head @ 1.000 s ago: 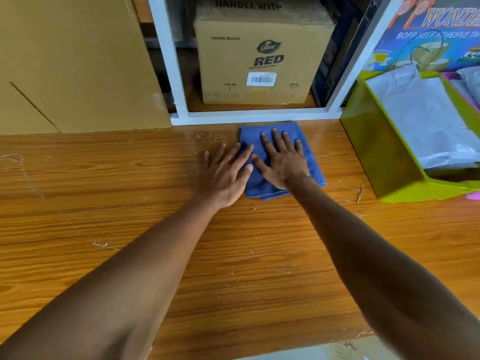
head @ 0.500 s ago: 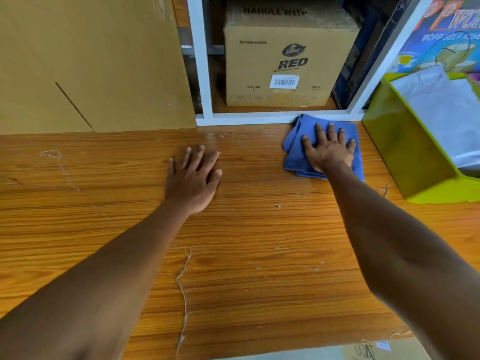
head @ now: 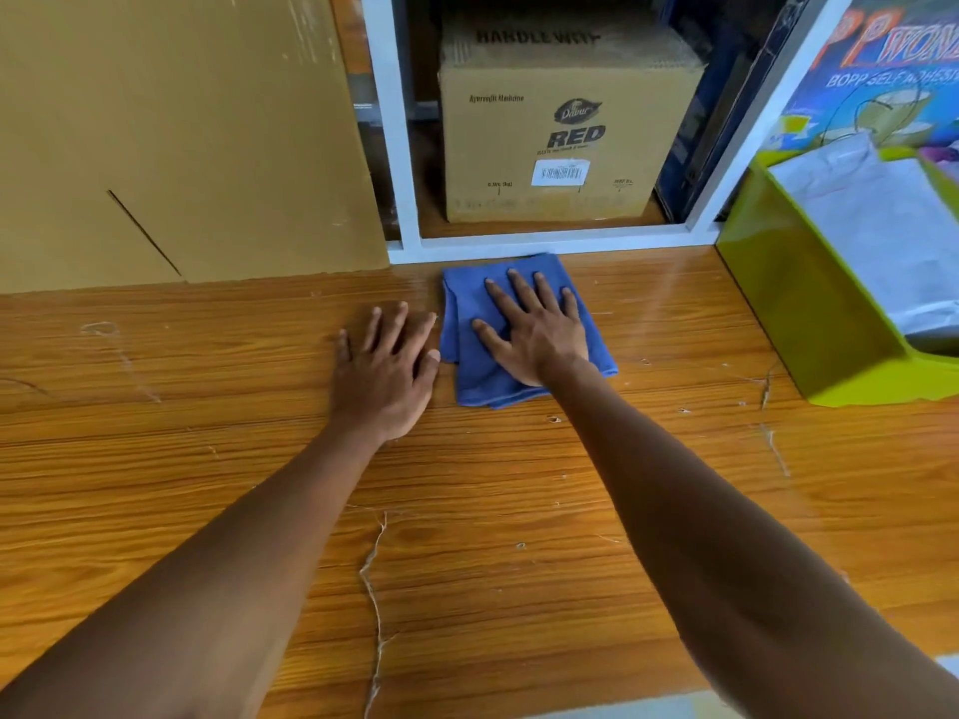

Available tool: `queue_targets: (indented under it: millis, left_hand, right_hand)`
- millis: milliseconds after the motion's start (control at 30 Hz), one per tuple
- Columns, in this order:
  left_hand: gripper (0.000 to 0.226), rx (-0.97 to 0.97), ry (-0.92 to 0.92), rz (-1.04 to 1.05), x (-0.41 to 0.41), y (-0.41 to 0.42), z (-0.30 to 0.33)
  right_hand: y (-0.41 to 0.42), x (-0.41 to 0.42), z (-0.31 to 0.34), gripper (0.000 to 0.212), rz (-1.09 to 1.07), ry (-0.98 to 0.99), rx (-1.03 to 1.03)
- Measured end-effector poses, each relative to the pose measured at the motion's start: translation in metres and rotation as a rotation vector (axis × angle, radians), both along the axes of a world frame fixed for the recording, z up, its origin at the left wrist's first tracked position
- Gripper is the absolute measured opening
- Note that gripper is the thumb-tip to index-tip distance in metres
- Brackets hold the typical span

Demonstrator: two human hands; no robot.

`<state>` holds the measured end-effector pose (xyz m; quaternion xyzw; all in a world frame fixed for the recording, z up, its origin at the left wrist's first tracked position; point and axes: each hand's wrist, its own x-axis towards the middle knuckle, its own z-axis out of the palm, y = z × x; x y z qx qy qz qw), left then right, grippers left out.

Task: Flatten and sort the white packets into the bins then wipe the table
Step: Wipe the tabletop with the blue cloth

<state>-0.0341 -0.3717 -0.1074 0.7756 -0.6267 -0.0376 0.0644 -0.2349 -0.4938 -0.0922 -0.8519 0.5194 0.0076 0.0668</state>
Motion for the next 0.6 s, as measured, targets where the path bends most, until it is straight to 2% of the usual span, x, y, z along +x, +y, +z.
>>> queue_targets:
  millis: [100, 200, 333, 433, 600]
  left_hand:
    - [0.06, 0.01, -0.002, -0.006, 0.002, 0.002, 0.001]
    - [0.061, 0.019, 0.005, -0.006, 0.001, 0.001, 0.0]
    - [0.06, 0.012, -0.004, 0.009, 0.0, -0.004, -0.002]
    - [0.06, 0.019, -0.004, 0.014, 0.002, -0.004, -0.005]
    - [0.06, 0.005, 0.002, 0.005, 0.0, -0.005, -0.004]
  right_hand:
    - [-0.017, -0.043, -0.002, 0.083, -0.09, 0.015, -0.013]
    - [-0.05, -0.095, -0.001, 0.086, -0.275, 0.036, -0.019]
    - [-0.076, -0.112, 0.001, 0.085, -0.405, 0.077, 0.017]
    - [-0.068, -0.086, 0.002, 0.086, -0.36, 0.062, 0.026]
    - [-0.018, 0.001, 0.003, 0.085, -0.076, 0.014, 0.018]
